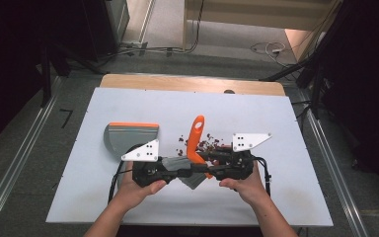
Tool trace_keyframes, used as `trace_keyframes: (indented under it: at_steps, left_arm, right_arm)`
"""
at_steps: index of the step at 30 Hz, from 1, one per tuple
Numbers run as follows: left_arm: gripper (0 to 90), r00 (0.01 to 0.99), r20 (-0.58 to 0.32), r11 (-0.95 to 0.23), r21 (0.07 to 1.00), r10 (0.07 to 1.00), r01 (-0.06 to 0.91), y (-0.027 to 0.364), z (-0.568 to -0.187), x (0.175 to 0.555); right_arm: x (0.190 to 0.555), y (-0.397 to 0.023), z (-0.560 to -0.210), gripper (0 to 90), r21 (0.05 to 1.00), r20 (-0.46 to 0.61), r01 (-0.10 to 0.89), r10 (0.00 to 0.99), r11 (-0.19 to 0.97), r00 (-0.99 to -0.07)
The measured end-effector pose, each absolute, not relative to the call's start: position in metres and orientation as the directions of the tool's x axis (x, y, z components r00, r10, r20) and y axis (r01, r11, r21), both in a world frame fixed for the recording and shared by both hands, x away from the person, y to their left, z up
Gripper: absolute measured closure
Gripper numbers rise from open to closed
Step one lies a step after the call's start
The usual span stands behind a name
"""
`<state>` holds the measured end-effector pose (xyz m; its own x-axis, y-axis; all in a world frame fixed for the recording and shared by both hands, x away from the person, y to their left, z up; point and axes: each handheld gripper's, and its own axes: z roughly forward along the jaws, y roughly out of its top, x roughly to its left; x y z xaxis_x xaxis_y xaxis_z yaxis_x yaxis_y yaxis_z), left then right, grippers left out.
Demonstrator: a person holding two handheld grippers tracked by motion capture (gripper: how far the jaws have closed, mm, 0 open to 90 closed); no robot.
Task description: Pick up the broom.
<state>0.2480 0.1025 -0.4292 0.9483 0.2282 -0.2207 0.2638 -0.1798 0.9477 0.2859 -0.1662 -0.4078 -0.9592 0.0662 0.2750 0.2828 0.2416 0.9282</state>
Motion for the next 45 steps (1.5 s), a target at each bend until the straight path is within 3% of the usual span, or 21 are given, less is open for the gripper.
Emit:
trace_keyframes:
  at_steps: [7, 18, 24, 25, 28, 29, 30, 31, 32, 45]
  left_arm:
    - [85.3, 0.95, -0.243, -0.18, 0.943, 0.197, 0.279, 0.102, -0.43, 0.249]
    - [80.3, 0.944, -0.261, -0.164, 0.941, 0.2, 0.295, 0.103, -0.431, 0.25]
    - [60.6, 0.927, -0.272, -0.137, 0.94, 0.258, 0.314, 0.106, -0.431, 0.251]
    - [60.6, 0.922, -0.271, -0.136, 0.939, 0.277, 0.317, 0.106, -0.43, 0.251]
    - [41.8, 0.909, -0.266, -0.136, 0.937, 0.32, 0.322, 0.109, -0.43, 0.252]
    - [41.8, 0.902, -0.271, -0.132, 0.935, 0.335, 0.329, 0.109, -0.43, 0.252]
    - [32.7, 0.897, -0.269, -0.132, 0.934, 0.35, 0.331, 0.11, -0.43, 0.252]
    - [32.7, 0.891, -0.271, -0.127, 0.933, 0.364, 0.336, 0.111, -0.431, 0.252]
    - [26.0, 0.887, -0.268, -0.131, 0.932, 0.375, 0.337, 0.113, -0.431, 0.253]
    - [1.5, 0.84, -0.257, -0.108, 0.932, 0.477, 0.347, 0.125, -0.434, 0.25]
  right_arm:
    - [0.287, -0.168, -0.41, 67.6, 0.929, 0.281, 0.281, 0.035, 0.243, -0.959]
    - [0.284, -0.168, -0.406, 68.8, 0.922, 0.284, 0.288, 0.055, 0.258, -0.957]
    - [0.283, -0.17, -0.404, 68.9, 0.92, 0.288, 0.309, 0.121, 0.239, -0.95]
    - [0.283, -0.17, -0.404, 68.9, 0.92, 0.288, 0.309, 0.121, 0.239, -0.95]
    - [0.285, -0.174, -0.403, 68.9, 0.921, 0.281, 0.313, 0.164, 0.23, -0.946]
    - [0.285, -0.174, -0.403, 68.9, 0.921, 0.281, 0.313, 0.164, 0.23, -0.946]
    - [0.286, -0.176, -0.402, 68.9, 0.92, 0.282, 0.319, 0.183, 0.225, -0.942]
    - [0.286, -0.176, -0.402, 68.9, 0.92, 0.282, 0.319, 0.183, 0.225, -0.942]
    - [0.287, -0.178, -0.402, 68.9, 0.921, 0.275, 0.318, 0.202, 0.225, -0.94]
    - [0.292, -0.189, -0.401, 68.9, 0.915, 0.255, 0.338, 0.333, 0.219, -0.908]
